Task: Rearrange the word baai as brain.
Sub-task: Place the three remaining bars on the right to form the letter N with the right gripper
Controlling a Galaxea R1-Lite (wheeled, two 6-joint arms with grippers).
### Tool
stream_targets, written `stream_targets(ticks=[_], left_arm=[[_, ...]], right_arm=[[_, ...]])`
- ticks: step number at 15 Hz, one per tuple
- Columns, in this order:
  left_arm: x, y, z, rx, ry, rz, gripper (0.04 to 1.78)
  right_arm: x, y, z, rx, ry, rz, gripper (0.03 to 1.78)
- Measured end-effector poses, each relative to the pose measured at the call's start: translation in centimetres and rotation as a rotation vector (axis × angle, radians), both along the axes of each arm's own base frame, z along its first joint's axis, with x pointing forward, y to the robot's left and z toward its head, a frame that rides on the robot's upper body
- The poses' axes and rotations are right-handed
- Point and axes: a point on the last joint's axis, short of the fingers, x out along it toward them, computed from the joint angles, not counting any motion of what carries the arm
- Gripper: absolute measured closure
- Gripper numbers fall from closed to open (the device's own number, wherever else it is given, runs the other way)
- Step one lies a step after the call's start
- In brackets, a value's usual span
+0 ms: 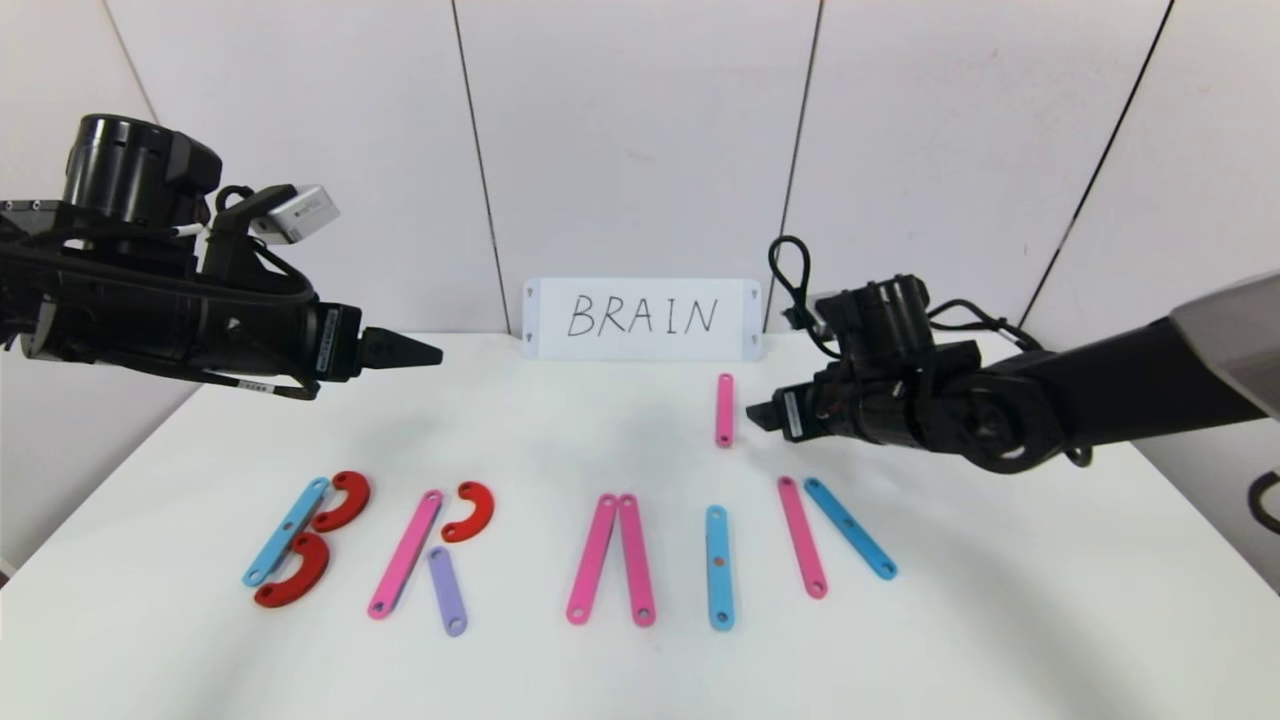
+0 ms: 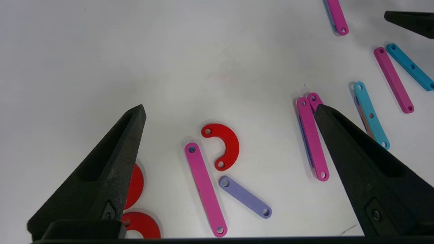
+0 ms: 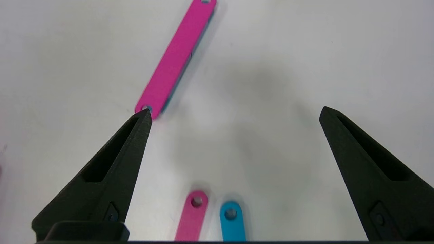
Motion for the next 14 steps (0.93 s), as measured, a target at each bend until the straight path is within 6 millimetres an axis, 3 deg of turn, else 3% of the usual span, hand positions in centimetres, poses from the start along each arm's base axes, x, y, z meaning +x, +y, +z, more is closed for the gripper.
stream_targets(ticks=[6, 14], left_arm=[[0.1, 0.0, -0.1, 0.001, 0.004, 0.000, 0.08], [0.2, 0.0, -0.2, 0.001, 0.006, -0.001, 0.08]], right_arm=[[4.2, 3.8, -1.5, 0.032, -0.024, 0.013, 0.08], [6.0, 4.9, -4.8, 0.032, 0.012, 0.005, 0.11]])
